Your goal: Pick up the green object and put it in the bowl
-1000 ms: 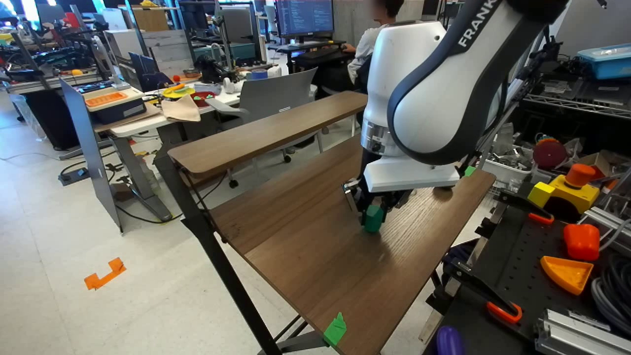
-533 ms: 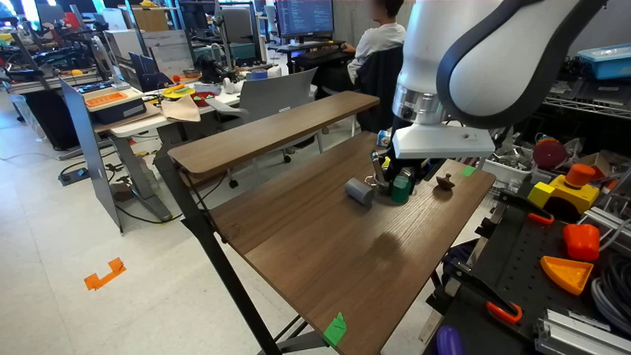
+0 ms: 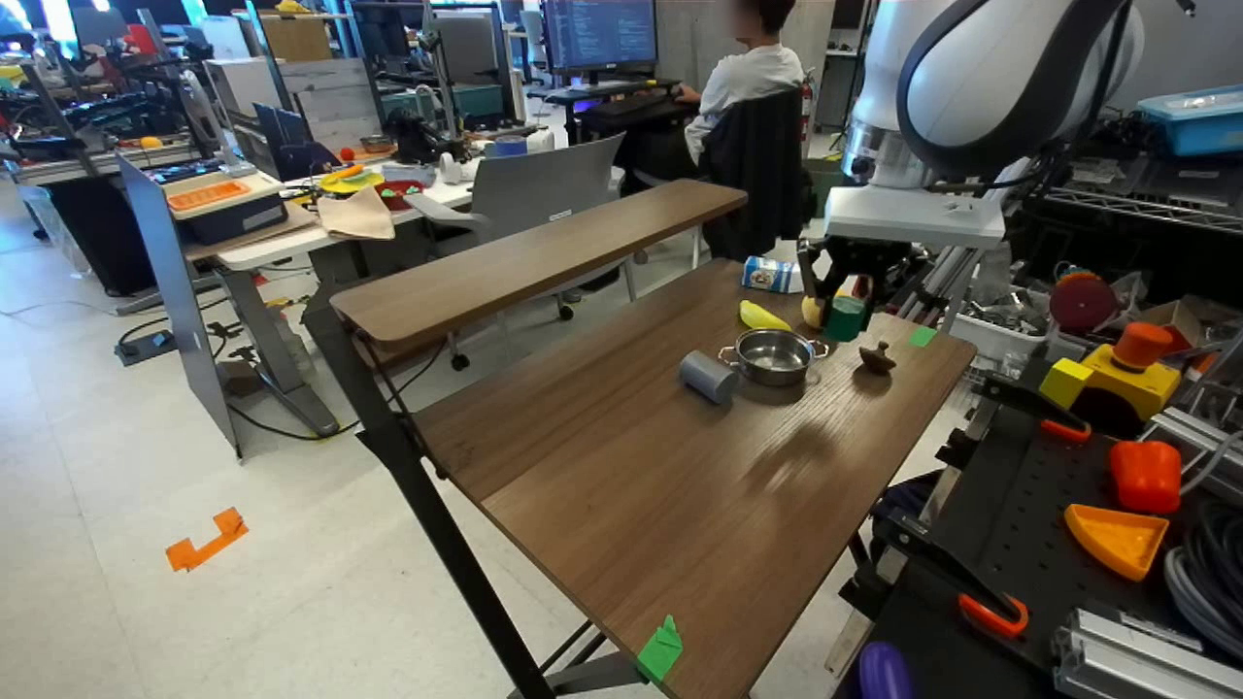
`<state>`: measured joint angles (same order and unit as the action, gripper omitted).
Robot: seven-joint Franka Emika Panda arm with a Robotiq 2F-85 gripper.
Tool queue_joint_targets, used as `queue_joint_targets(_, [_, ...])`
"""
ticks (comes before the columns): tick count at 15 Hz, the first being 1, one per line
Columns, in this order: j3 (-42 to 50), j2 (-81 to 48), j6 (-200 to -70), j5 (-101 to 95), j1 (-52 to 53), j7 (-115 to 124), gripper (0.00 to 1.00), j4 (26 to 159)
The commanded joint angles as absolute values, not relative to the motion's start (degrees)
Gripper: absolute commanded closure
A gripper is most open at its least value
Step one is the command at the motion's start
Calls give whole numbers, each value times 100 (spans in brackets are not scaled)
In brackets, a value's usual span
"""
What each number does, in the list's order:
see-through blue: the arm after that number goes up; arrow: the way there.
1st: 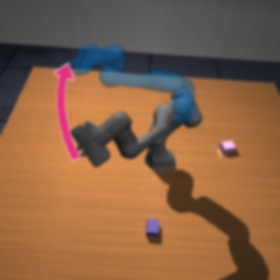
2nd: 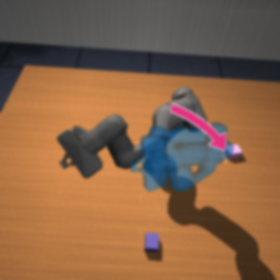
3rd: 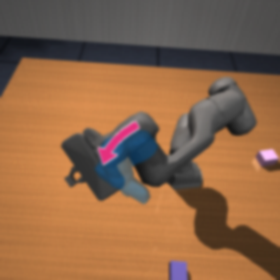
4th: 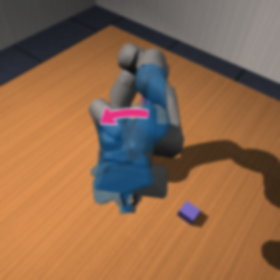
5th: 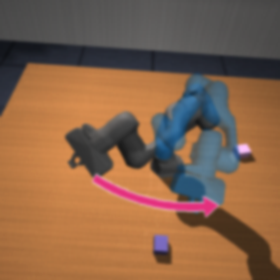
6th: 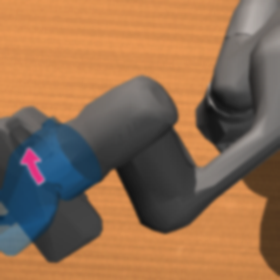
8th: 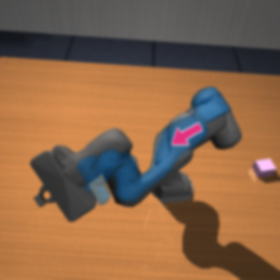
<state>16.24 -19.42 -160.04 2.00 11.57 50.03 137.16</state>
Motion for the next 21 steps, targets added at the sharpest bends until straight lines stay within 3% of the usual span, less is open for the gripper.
queue_joint_targets(1, [1353, -1928, -15621, 517, 689, 5020, 83, 13354])
queue_joint_targets(10, [656, -2298, -15136, 1018, 511, 4976, 83, 12474])
queue_joint_targets(21, [695, -3094, -15107, 1121, 384, 5196, 83, 12036])
